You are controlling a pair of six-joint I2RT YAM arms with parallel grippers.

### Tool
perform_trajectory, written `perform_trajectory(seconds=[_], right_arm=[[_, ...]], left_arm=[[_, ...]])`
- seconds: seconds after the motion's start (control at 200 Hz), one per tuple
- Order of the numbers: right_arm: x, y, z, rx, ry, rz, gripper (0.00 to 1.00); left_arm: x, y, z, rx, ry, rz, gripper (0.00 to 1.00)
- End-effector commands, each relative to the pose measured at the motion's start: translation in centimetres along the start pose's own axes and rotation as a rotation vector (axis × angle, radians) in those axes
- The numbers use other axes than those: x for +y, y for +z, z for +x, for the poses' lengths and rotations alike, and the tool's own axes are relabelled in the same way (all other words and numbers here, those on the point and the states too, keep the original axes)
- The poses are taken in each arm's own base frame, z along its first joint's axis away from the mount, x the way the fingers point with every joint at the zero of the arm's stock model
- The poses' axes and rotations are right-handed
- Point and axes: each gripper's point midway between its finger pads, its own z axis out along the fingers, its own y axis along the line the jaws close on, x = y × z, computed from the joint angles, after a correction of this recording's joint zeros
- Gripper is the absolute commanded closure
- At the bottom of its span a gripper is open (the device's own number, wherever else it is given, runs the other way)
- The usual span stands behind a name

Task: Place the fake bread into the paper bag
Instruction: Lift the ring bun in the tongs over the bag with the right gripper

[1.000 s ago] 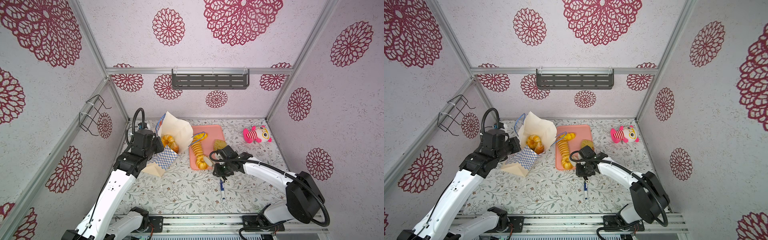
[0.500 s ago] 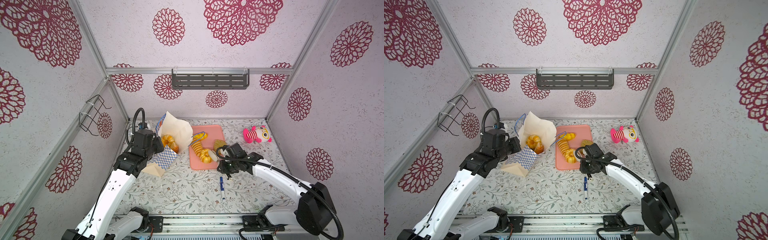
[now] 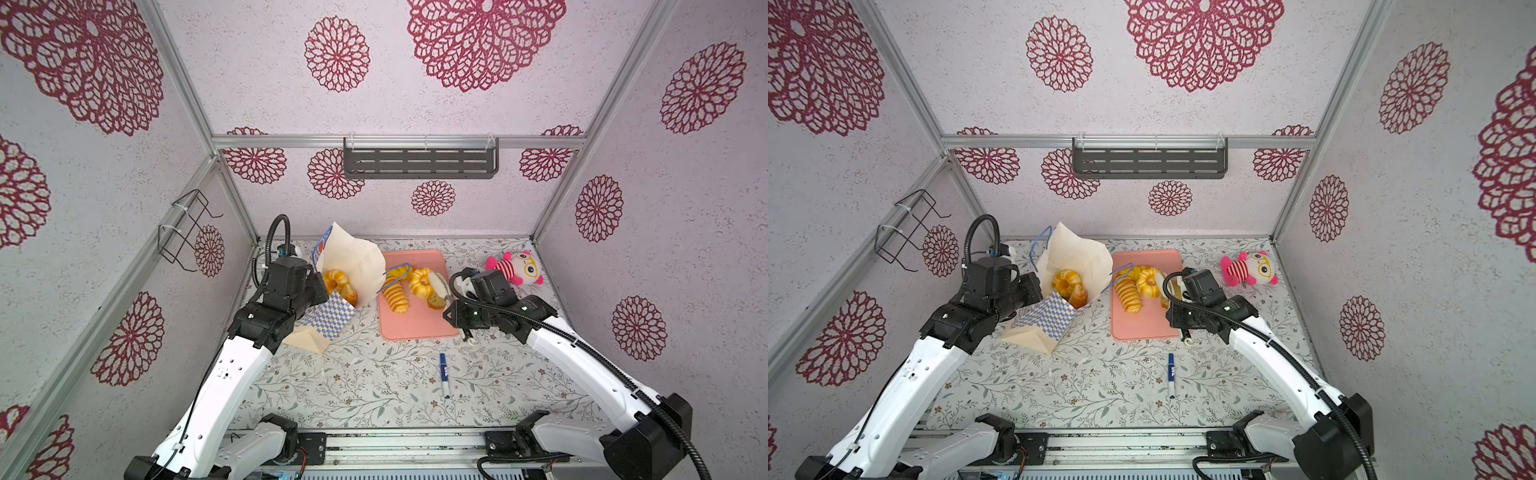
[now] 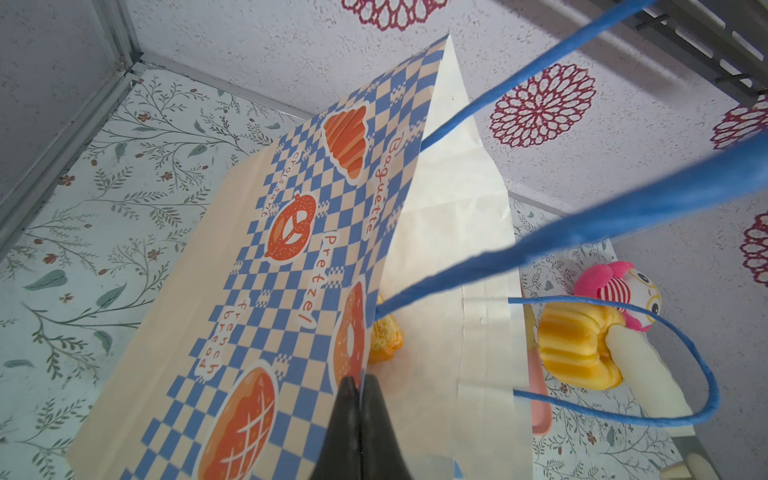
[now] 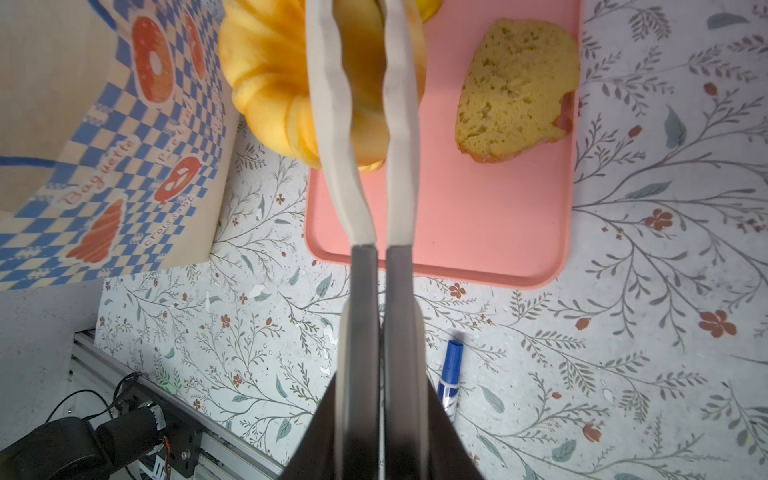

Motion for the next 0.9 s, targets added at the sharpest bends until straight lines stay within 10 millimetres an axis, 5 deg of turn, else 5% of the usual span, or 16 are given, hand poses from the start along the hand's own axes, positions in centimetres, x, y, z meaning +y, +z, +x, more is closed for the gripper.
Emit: perform_trajectory(seconds=[0.0,0.35,0.51,0.775,0.896], right_arm=[[1.1,-2.4,-2.2,-0.084,-0.031,-0.021,0.82],[3.4,-7.0,-7.9,-0.239,-0.065,-0.017,0.82],[6.8,-8.1,-10.3,-0.278,-0.082,-0.134,0.83],[15.3,-5.7,-10.1,-0.215,-0.206,-0.282,0.83],[16.8,-3.4,-9.1,-0.165,-0.237,-0.28,0.81]], left_arm=[[0.1,-0.1,-0.3,0.003,0.0,-0.007,1.0],[0.1,-0.1,-0.4,0.005,0.003,-0.009,1.0],[0.0,-0.2,-0.4,0.006,0.007,-0.008,1.0],[0.0,-0.2,-0.5,0.007,0.006,-0.009,1.0],[0.1,-0.4,-0.4,0.009,0.005,-0.012,1.0]])
